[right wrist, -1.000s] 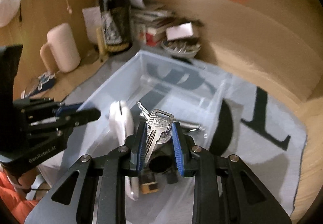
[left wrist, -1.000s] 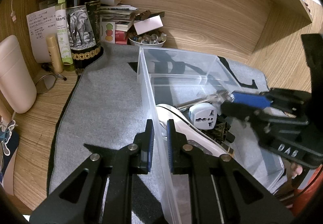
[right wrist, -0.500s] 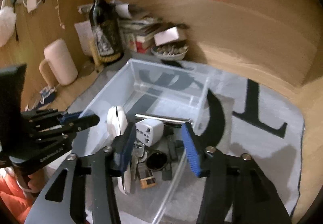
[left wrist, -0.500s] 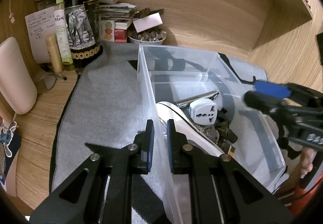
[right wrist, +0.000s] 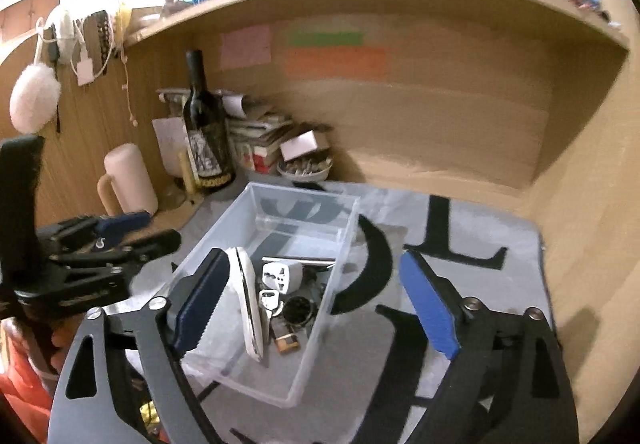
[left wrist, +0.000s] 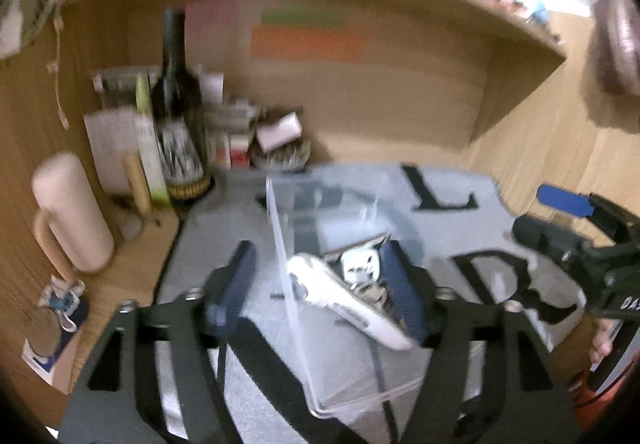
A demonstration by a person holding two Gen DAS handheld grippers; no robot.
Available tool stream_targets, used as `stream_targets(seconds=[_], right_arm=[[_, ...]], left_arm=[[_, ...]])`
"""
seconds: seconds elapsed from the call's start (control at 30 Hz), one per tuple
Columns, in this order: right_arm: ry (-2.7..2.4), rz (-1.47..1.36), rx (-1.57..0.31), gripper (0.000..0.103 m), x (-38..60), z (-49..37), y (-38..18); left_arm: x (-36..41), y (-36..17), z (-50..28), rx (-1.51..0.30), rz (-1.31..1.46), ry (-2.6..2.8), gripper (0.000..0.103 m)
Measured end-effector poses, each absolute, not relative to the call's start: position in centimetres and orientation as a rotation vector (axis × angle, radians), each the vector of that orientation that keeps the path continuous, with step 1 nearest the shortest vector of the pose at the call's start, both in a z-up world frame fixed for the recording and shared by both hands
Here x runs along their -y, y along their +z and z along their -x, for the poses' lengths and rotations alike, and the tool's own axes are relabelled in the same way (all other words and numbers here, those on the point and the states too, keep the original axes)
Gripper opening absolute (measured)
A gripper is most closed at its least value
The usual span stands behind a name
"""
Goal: Organize rigid objects
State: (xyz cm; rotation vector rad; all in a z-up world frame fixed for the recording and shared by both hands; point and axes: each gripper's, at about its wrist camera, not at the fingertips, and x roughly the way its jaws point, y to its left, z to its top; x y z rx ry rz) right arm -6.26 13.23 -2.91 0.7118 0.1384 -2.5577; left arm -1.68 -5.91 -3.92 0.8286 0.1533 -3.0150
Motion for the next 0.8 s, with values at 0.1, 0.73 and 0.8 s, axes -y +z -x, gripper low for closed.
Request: stream_targets(seconds=[0.1,0.73,0.8], right_arm=[[-2.594,-0.660,-0.107,0.101,-14.2,4.7,-2.1],[-2.735,-0.430,-0.073,0.103,-16.4,-1.5,0.2],[-2.739,-0.421,-0.075,0.103,-16.4,-1.7,0.3]], left_arm=[[5.3,-2.4,-0.1,-0.139,-0.711,-3.045,0.087],[3.2,0.8,-5.3,-0.114,-0.444,-3.081,0.102],[3.2,0.9,-5.3,-0.119,-0.440,-3.077,0.102]])
